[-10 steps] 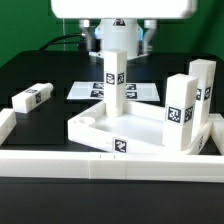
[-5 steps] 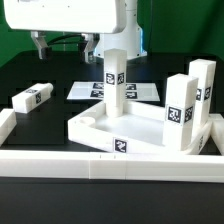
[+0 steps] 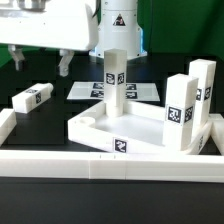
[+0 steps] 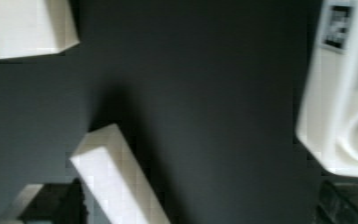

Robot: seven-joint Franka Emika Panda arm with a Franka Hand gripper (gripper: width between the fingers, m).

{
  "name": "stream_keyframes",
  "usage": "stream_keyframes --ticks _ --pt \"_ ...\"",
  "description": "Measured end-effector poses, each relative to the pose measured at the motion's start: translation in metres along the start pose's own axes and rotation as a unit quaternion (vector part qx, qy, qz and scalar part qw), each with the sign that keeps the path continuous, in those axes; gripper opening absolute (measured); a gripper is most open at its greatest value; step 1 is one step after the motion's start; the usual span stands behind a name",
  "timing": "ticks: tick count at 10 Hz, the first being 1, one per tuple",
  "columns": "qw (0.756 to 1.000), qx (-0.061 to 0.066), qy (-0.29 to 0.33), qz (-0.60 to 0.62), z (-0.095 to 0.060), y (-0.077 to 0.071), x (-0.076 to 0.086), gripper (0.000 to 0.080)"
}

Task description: Assemble desk

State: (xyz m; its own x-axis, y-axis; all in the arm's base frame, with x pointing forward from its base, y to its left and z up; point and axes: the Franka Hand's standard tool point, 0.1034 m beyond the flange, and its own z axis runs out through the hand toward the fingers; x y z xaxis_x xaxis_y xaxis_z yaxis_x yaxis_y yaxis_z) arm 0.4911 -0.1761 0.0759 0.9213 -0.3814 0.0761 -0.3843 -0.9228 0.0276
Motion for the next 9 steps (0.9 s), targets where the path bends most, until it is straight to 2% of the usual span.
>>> stream_keyframes --ticks 1,5,6,7,8,9 --pt "1.0 -0.008 -0.001 -0.004 0.009 0.003 -0.002 0.0649" --pt "1.0 -0.001 -0.018 -0.005 0.008 0.001 -0.004 0.0649" --pt "0.999 0.002 -0.034 -0.03 0.011 0.012 -0.008 0.0649" --pt "0.997 0.012 -0.078 -0.026 0.017 0.029 -0.016 0.0649" --pt "0.993 0.02 -0.11 -0.022 0.024 0.042 -0.016 0.0649" --pt "0.991 0.022 -0.134 -0.016 0.023 0.04 -0.015 0.0649"
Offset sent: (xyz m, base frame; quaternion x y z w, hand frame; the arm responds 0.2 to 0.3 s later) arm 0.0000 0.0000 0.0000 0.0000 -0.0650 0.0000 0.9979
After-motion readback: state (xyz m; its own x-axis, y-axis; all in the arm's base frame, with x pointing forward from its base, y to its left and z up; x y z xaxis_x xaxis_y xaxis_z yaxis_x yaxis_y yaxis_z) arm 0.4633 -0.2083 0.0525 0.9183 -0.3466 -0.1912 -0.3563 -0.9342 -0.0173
